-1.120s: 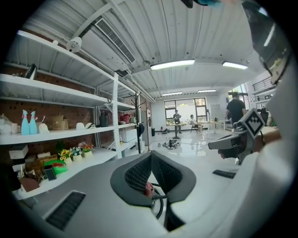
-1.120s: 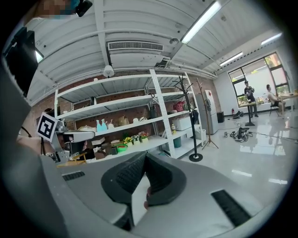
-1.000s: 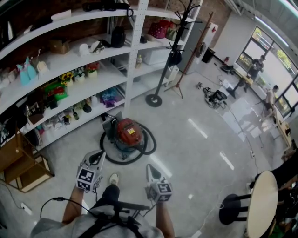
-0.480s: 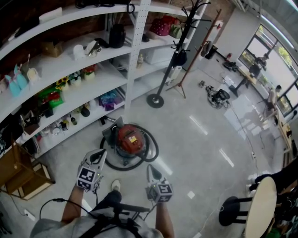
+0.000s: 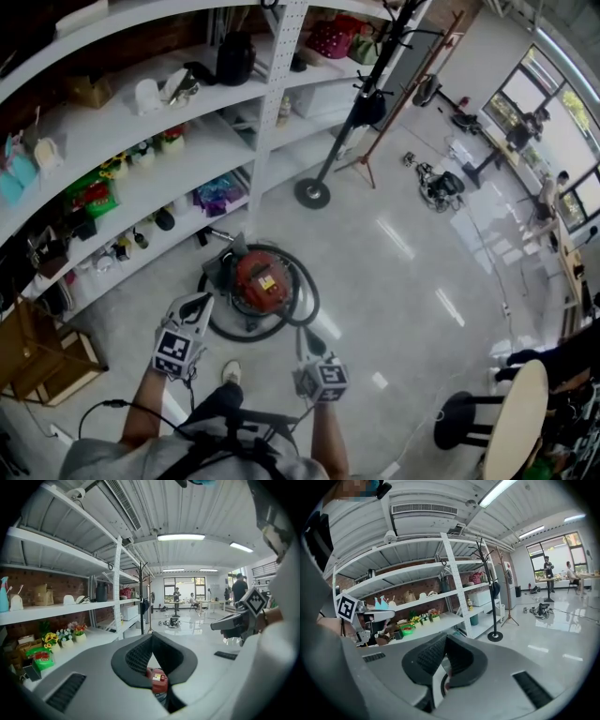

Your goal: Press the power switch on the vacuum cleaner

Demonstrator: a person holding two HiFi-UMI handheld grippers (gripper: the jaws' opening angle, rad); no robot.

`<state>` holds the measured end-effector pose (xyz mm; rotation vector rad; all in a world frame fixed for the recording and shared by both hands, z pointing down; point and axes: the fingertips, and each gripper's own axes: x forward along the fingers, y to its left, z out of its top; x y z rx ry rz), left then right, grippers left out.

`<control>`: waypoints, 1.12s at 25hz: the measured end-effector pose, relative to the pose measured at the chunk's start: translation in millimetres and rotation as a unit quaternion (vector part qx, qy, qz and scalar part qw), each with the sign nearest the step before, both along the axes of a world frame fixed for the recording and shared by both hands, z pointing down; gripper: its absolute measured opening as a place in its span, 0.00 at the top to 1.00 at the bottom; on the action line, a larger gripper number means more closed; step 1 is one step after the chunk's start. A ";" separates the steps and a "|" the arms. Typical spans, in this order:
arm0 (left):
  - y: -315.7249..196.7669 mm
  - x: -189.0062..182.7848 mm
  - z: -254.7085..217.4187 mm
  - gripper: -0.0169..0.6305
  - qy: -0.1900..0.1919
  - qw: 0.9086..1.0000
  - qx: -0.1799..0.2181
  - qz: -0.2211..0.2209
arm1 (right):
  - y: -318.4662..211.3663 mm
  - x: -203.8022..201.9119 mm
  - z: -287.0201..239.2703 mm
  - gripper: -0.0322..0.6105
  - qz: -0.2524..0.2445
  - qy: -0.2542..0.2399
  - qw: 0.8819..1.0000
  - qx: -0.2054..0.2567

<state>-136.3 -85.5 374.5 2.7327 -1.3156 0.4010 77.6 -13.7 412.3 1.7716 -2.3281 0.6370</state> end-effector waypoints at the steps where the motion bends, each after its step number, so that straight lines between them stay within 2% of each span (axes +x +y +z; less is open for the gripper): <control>1: -7.0 -0.1 1.5 0.96 -0.001 1.000 0.000 0.003 | -6.8 0.6 1.1 0.93 0.003 0.003 1.000 -0.001; 4: -23.5 1.3 6.4 0.96 -0.008 1.000 0.000 0.022 | -24.1 -0.2 0.5 0.93 0.009 0.004 1.000 -0.003; 16: -86.3 17.1 26.3 0.96 -0.008 0.999 -0.001 0.045 | -96.0 -2.1 2.5 0.93 0.017 0.003 1.000 0.000; 28: -112.8 31.8 102.1 0.96 -0.015 0.999 -0.020 0.034 | -124.5 13.1 84.9 0.93 -0.007 0.001 0.999 -0.031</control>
